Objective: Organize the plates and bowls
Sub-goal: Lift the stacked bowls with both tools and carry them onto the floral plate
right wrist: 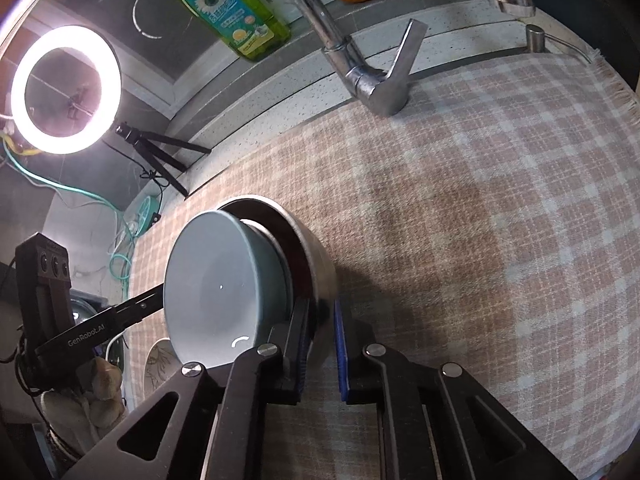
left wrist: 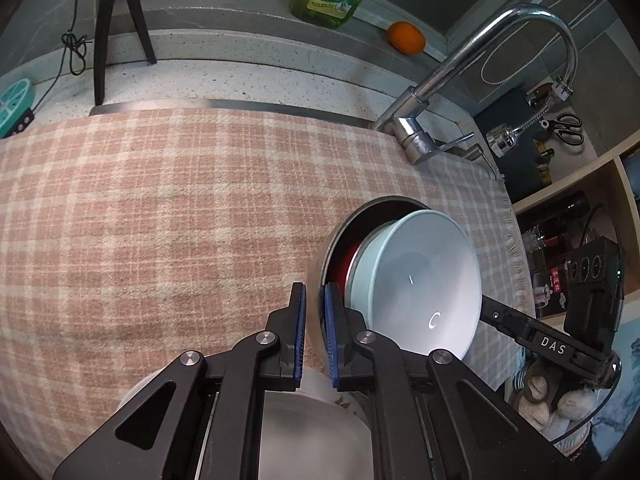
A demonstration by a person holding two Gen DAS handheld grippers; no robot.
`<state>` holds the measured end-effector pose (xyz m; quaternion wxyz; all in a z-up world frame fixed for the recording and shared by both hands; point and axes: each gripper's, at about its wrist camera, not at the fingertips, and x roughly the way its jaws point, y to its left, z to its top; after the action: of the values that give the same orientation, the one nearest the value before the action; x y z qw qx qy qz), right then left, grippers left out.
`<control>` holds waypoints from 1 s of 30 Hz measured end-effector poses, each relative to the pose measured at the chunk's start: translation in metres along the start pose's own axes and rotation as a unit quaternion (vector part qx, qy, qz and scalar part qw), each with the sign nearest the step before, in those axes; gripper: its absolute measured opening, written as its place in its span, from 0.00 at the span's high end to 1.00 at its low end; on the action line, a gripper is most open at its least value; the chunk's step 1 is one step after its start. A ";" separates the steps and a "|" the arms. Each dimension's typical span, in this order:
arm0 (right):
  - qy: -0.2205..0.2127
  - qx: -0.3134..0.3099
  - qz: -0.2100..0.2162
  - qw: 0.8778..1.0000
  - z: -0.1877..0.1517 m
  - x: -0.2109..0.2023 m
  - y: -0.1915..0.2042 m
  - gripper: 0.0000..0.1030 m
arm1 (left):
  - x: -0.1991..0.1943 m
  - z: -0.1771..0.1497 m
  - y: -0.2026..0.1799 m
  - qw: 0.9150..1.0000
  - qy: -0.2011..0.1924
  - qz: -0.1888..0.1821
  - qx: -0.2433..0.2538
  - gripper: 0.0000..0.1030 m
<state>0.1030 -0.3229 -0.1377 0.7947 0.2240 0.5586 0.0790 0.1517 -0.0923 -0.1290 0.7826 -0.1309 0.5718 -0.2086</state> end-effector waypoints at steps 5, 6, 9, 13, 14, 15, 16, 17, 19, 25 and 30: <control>0.007 0.003 0.009 1.000 0.001 -0.001 -0.002 0.91 | 0.001 -0.004 -0.003 1.000 -0.006 0.016 -0.007 0.95; 0.009 0.004 0.012 1.000 0.001 -0.001 -0.003 0.91 | 0.002 -0.004 -0.003 1.000 -0.007 0.018 -0.011 0.95; 0.012 -0.001 0.016 1.000 0.002 -0.001 -0.003 0.91 | 0.003 -0.005 -0.003 0.999 -0.009 0.026 -0.021 0.95; 0.014 -0.010 0.005 1.000 0.003 -0.001 0.000 0.91 | 0.003 -0.007 -0.008 0.999 -0.017 0.041 -0.021 0.95; 0.015 -0.006 0.002 1.000 0.004 0.000 0.000 0.91 | 0.002 -0.007 -0.009 0.999 -0.018 0.041 -0.022 0.95; 0.016 -0.001 -0.001 1.000 0.004 0.000 0.000 0.91 | 0.002 -0.007 -0.010 0.999 -0.019 0.042 -0.021 0.95; 0.016 0.004 -0.003 1.000 0.005 0.000 0.000 0.91 | 0.002 -0.007 -0.011 0.999 -0.019 0.042 -0.019 0.95; 0.016 0.006 -0.005 1.000 0.005 0.001 0.000 0.91 | 0.002 -0.006 -0.011 0.999 -0.019 0.042 -0.018 0.95; 0.015 0.011 -0.011 1.000 0.006 0.000 0.001 0.91 | 0.002 -0.005 -0.011 0.999 -0.016 0.038 -0.016 0.95; 0.013 0.031 -0.026 0.999 0.006 -0.002 0.002 0.91 | -0.001 -0.001 -0.012 1.000 -0.015 0.025 -0.004 0.95; 0.005 0.033 -0.034 0.999 0.008 -0.006 0.004 0.91 | -0.001 -0.001 -0.013 1.000 -0.013 0.022 0.001 0.95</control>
<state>0.1083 -0.3237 -0.1282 0.7861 0.2309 0.5723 0.0345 0.1482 -0.1028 -0.1226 0.7947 -0.1199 0.5638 -0.1902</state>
